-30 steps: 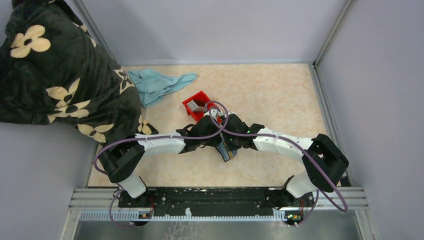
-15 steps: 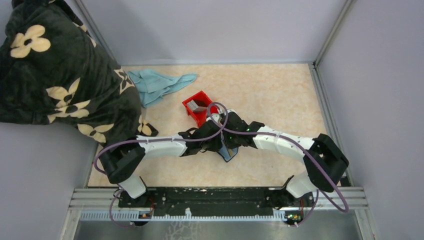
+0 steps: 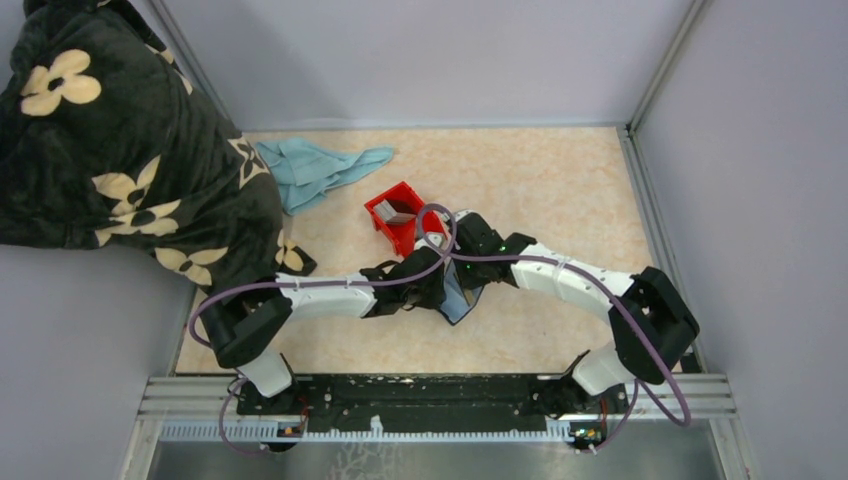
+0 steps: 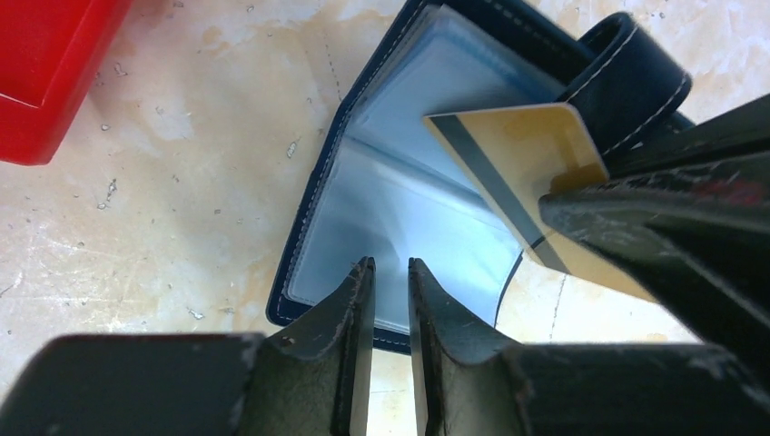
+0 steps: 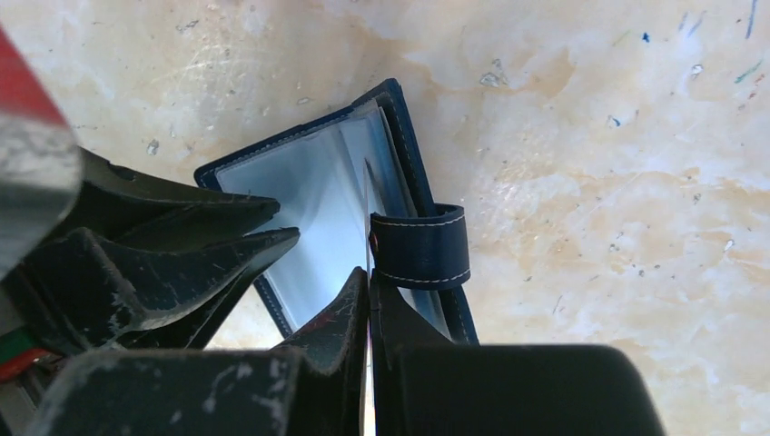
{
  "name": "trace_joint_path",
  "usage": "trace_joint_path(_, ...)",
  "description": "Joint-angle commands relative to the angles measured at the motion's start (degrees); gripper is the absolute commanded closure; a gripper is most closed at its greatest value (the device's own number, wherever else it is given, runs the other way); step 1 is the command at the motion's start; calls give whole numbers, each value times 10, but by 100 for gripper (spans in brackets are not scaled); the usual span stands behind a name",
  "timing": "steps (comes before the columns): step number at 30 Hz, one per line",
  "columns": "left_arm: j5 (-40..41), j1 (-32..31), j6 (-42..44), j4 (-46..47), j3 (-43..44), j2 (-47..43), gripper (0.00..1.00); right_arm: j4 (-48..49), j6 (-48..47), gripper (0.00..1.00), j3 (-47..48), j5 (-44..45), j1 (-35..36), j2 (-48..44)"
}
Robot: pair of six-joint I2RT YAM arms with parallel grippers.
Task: Put the credit cards into the card holder
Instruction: Open the card holder at the center of the board.
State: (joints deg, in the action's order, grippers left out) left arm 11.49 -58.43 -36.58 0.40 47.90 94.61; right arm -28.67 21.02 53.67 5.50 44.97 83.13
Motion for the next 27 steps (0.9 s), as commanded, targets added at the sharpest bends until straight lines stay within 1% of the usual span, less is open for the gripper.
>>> trace_joint_path(1, 13, -10, -2, -31, -8, 24, 74, 31, -17, 100, 41, -11, -30, -12)
trace_joint_path(11, 79, -10, 15, -66, 15, 68, 76, 60, -31, 100, 9, -66, -98, -5)
trace_joint_path(17, 94, -9, 25, -79, 32, 84, 77, 85, -38, 100, -14, -118, -131, -1)
trace_joint_path(23, 93, -9, 4, -82, 13, 55, 78, 126, -46, 100, -41, -190, -140, 9)
trace_joint_path(27, 85, -10, -14, -86, 2, 32, 79, 143, -48, 100, -53, -213, -139, 13)
